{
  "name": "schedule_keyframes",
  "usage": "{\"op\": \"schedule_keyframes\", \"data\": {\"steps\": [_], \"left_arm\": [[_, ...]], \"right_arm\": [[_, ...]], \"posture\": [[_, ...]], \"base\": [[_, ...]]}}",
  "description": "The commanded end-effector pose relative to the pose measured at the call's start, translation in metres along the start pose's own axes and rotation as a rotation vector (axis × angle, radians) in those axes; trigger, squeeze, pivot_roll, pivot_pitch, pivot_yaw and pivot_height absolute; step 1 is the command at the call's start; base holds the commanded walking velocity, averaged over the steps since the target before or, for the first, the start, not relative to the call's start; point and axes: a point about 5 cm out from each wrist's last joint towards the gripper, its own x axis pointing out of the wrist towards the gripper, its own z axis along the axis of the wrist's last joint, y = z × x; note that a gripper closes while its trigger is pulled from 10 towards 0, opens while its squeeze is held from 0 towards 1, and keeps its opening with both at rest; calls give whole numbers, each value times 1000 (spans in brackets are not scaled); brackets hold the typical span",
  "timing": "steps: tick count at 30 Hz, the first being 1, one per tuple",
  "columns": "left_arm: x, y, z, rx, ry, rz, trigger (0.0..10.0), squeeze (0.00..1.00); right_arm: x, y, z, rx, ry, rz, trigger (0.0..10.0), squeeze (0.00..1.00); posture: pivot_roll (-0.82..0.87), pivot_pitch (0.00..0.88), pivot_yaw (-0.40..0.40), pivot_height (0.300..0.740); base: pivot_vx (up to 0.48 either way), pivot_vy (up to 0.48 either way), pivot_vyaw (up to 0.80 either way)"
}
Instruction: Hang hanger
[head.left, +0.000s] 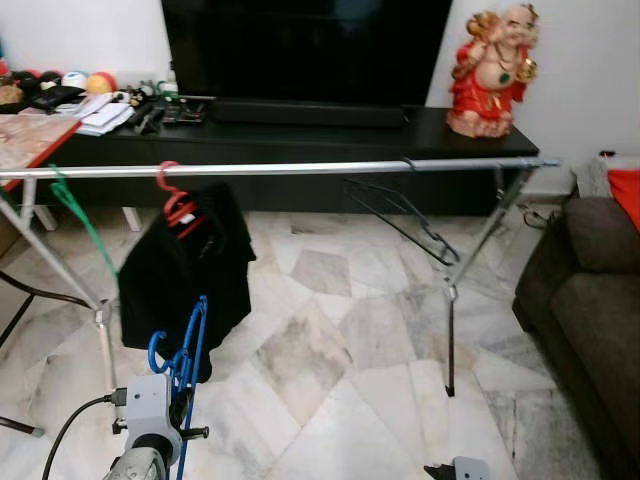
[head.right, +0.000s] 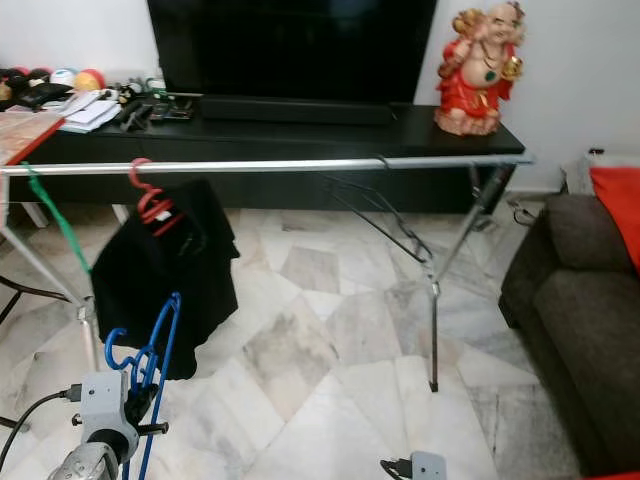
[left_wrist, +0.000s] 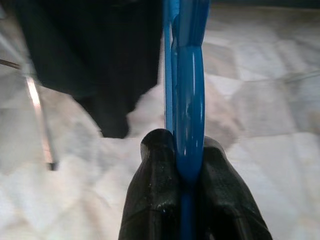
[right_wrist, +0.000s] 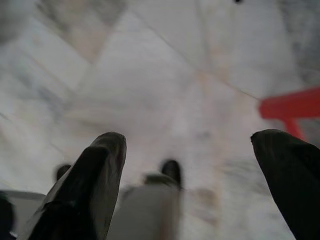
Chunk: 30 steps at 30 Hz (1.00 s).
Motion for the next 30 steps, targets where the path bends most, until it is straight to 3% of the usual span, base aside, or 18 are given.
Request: {"op": "schedule_keyframes", "data": {"steps": [1,9,11,14,30], "left_arm": [[-2,1,0,-3,1,9,10000,0],[-6,2,0,9,-8,19,10000,0],[-6,2,0,9,-8,23,10000,0],[-7,0,1,21,-10,4,10000,0],[-5,-2,5,39,-11,-22,10000,0]], "right_arm": [[0,0,3,3,-12,2,10000,0],[1,3,5,-13,-16,33,10000,0],[1,7,3,-58,-5,62,10000,0],[1,7,1,-12,-2,42,10000,0],[1,8,0,-11,2,45,10000,0]], "posture": [[-11,83,-29,740],[-10,108,-35,740],[-10,108,-35,740],[-10,115,-34,740],[-5,124,-29,740]], "base": [[0,0,0],[30,0,0],[300,0,0],[369,0,0],[395,0,0]]}}
